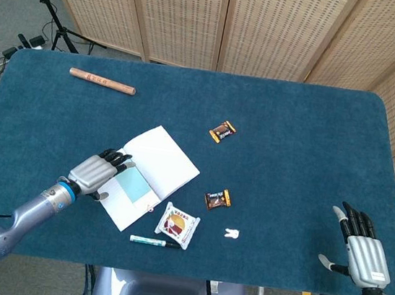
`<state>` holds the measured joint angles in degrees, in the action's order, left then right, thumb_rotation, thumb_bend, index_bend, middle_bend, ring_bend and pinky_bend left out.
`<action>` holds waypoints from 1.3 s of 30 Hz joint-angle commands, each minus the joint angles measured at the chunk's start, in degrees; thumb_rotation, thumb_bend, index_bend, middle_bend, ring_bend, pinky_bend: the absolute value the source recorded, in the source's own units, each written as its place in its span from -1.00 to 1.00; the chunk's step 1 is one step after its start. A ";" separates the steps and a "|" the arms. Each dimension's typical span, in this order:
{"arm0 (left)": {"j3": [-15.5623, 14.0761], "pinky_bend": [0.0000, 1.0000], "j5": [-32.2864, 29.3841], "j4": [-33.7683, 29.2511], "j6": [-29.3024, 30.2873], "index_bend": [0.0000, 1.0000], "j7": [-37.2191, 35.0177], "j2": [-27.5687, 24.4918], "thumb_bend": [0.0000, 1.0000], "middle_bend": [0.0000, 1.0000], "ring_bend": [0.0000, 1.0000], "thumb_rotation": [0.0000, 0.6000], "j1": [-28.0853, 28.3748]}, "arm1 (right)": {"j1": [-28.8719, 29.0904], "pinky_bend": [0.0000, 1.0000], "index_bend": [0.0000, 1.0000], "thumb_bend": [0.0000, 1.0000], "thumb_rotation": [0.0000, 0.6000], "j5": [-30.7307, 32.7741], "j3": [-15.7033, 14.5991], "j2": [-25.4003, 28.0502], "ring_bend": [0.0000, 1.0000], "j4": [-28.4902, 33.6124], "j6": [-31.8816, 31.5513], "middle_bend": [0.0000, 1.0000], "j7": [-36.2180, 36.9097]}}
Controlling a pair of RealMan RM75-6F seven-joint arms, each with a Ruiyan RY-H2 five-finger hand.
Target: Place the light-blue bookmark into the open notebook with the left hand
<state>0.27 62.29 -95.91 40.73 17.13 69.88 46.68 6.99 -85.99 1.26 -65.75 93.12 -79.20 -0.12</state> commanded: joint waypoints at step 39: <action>-7.62 -1.00 -27.63 -2.79 1.26 -1.00 15.14 3.69 -0.41 -1.00 -1.00 1.00 11.06 | -0.72 -1.00 -1.00 -0.69 1.00 -1.21 0.00 0.43 -1.00 -0.09 -1.71 -1.00 1.54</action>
<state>-7.31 34.72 -98.68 41.97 32.25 73.55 57.70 6.26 -87.20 1.26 -65.32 93.04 -80.91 1.41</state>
